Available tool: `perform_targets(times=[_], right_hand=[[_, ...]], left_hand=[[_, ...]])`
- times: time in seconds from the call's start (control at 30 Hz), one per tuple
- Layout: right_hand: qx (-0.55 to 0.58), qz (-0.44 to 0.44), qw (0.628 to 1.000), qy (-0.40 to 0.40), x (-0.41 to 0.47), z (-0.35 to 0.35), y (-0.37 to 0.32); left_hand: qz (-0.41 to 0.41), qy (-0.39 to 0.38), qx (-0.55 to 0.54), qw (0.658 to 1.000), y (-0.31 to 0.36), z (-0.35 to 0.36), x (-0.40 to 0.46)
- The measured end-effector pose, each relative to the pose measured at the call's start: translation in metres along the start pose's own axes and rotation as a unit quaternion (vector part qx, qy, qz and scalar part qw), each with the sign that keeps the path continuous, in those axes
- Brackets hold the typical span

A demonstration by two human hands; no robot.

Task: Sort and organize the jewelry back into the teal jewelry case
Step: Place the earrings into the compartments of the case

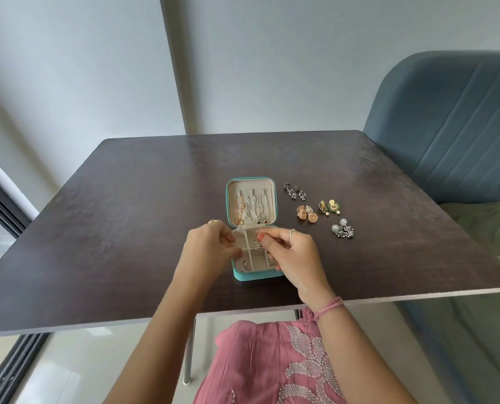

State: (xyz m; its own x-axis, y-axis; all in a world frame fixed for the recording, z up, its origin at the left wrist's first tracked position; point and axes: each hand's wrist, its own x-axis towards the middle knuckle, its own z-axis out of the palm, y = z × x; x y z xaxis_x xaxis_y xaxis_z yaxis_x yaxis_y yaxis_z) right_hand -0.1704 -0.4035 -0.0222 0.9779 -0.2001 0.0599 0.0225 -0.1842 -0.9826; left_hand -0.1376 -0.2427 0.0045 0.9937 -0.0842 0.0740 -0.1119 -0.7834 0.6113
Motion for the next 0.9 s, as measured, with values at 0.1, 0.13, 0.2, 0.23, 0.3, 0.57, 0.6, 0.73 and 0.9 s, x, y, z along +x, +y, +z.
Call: perform_targets(times=[0.1, 0.13, 0.2, 0.23, 0.3, 0.57, 0.6, 0.73, 0.9], right_hand=[[-0.035, -0.025, 0.999, -0.019, 0.002, 0.001, -0.002], [-0.056, -0.039, 0.997, -0.028, 0.002, 0.002, -0.003], [-0.118, -0.073, 0.989, -0.049, 0.003, 0.003, -0.006], [-0.151, -0.084, 0.983, -0.061, 0.004, 0.004, -0.007], [-0.203, -0.084, 0.971, -0.091, 0.004, 0.006, -0.010], [-0.318, -0.078, 0.937, -0.122, 0.006, 0.015, -0.015], [-0.324, -0.080, 0.935, -0.121, 0.006, 0.016, -0.015], [-0.360, -0.099, 0.920, -0.118, 0.003, 0.021, -0.018], [-0.385, -0.115, 0.913, -0.074, 0.003, 0.024, -0.024]], left_hand=[[-0.034, 0.034, -0.081, 0.996, -0.011, -0.002, -0.005], [-0.050, 0.030, -0.105, 0.993, -0.016, 0.000, -0.008], [-0.077, -0.006, -0.163, 0.983, -0.021, 0.004, -0.013], [-0.086, -0.030, -0.189, 0.978, -0.022, 0.007, -0.015], [-0.101, -0.058, -0.227, 0.967, -0.024, 0.009, -0.019], [-0.122, -0.062, -0.299, 0.944, -0.027, 0.006, -0.023], [-0.124, -0.061, -0.302, 0.943, -0.027, 0.006, -0.022], [-0.125, -0.053, -0.306, 0.942, -0.028, 0.007, -0.023], [-0.119, -0.038, -0.309, 0.943, -0.028, 0.009, -0.023]])
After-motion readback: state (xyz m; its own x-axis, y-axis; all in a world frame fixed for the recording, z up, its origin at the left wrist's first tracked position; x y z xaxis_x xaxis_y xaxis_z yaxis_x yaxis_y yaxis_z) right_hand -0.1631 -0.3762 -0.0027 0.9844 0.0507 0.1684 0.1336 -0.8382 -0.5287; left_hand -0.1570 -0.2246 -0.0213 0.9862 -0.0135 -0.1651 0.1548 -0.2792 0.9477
